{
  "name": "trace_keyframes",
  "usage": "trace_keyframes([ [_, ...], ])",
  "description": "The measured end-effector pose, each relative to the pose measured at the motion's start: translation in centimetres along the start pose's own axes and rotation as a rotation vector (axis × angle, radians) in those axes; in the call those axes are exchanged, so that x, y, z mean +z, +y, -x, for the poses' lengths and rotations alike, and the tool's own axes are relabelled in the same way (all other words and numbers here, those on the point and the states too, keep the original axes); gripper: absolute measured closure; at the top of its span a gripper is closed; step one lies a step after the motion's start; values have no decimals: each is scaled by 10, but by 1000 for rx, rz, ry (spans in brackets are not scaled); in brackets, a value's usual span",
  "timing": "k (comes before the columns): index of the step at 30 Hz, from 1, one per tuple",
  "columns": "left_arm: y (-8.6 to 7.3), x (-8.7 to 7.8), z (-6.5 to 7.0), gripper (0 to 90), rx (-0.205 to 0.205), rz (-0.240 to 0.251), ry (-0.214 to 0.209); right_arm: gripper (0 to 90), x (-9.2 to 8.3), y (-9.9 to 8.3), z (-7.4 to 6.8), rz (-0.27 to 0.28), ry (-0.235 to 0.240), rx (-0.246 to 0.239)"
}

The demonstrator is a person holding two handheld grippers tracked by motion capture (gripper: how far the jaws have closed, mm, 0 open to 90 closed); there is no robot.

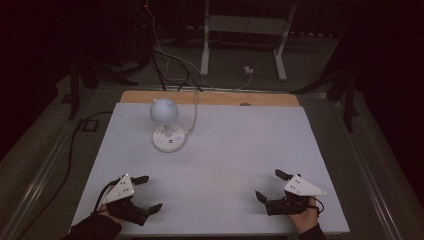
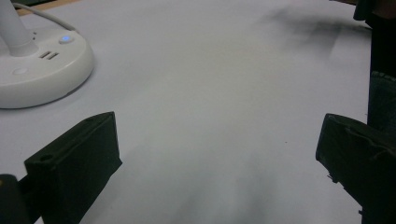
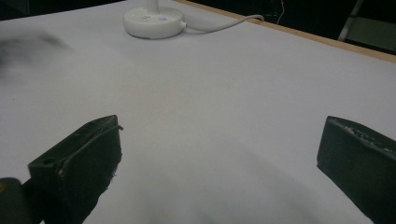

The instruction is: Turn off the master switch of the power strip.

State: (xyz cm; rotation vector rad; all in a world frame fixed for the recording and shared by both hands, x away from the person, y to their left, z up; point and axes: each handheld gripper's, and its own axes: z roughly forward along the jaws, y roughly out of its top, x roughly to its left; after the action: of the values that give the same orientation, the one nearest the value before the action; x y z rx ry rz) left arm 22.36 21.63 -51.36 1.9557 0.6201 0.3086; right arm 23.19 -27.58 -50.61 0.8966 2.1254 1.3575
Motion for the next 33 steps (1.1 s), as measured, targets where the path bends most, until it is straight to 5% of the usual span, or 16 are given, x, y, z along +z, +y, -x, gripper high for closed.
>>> trace_keyframes([
  [12, 1, 2, 4, 3, 17, -31, -13, 0, -2, 2, -2, 10, 4, -8],
  [33, 13, -5, 7, 3, 17, -10, -19, 0, -1, 2, -2, 17, 7, 4],
])
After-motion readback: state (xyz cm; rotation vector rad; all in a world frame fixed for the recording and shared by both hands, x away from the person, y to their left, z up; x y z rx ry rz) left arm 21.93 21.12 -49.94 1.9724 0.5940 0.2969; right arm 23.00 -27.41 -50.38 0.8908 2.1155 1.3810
